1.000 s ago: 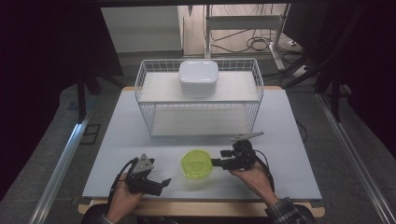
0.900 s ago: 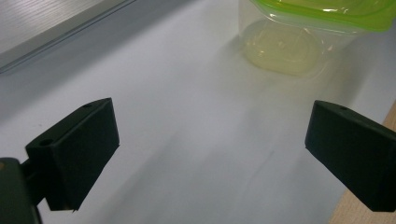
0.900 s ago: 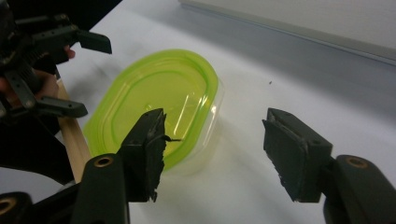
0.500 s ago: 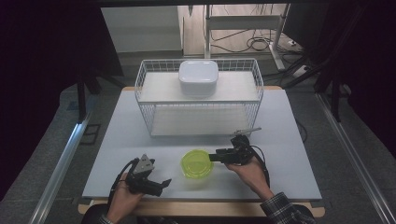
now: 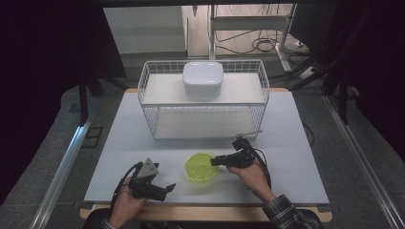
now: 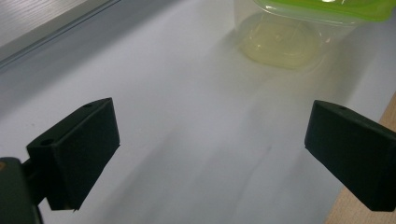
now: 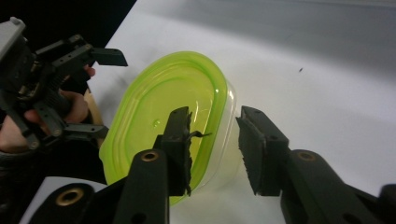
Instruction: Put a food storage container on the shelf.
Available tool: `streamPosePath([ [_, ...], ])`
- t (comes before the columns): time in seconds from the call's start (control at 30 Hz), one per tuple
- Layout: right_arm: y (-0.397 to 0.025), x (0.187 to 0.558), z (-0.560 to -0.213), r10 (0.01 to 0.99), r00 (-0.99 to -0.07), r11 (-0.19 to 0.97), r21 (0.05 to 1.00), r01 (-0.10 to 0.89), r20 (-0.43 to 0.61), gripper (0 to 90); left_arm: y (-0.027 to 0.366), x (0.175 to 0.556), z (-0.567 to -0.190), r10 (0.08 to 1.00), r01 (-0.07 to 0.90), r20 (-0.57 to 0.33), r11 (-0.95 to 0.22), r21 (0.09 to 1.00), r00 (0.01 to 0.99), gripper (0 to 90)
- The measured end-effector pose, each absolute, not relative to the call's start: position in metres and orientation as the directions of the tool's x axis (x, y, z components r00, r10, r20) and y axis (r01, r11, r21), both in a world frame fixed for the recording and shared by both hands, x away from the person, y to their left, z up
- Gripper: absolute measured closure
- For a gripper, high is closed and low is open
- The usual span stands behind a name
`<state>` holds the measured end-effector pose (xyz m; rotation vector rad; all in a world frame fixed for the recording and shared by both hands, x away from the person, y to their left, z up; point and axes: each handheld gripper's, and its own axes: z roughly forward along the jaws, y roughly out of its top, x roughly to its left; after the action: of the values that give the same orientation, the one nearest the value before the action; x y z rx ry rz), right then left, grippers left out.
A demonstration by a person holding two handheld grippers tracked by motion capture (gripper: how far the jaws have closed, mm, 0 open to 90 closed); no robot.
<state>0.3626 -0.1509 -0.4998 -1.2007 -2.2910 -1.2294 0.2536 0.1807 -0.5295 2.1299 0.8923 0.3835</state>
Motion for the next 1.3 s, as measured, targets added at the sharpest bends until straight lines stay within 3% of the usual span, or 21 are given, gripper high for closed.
streamPosePath([
  [0.23,-0.155,0.366,-0.505,0.506,-0.539,0.251,0.483,0.839,0.673,79.8,0.18,0.253,-0.53,0.704,0.469,-0.016,-0.455,0.757,0.71,2.9],
  [0.87,-0.157,0.366,-0.489,0.454,-0.553,0.217,0.515,0.829,0.699,81.3,0.182,0.254,-0.529,0.712,0.469,-0.019,-0.441,0.765,0.702,2.9],
  [1.3,-0.167,0.372,-0.455,0.416,-0.577,0.156,0.57,0.807,0.703,81.2,0.185,0.255,-0.528,0.721,0.478,-0.041,-0.415,0.774,0.692,2.7],
])
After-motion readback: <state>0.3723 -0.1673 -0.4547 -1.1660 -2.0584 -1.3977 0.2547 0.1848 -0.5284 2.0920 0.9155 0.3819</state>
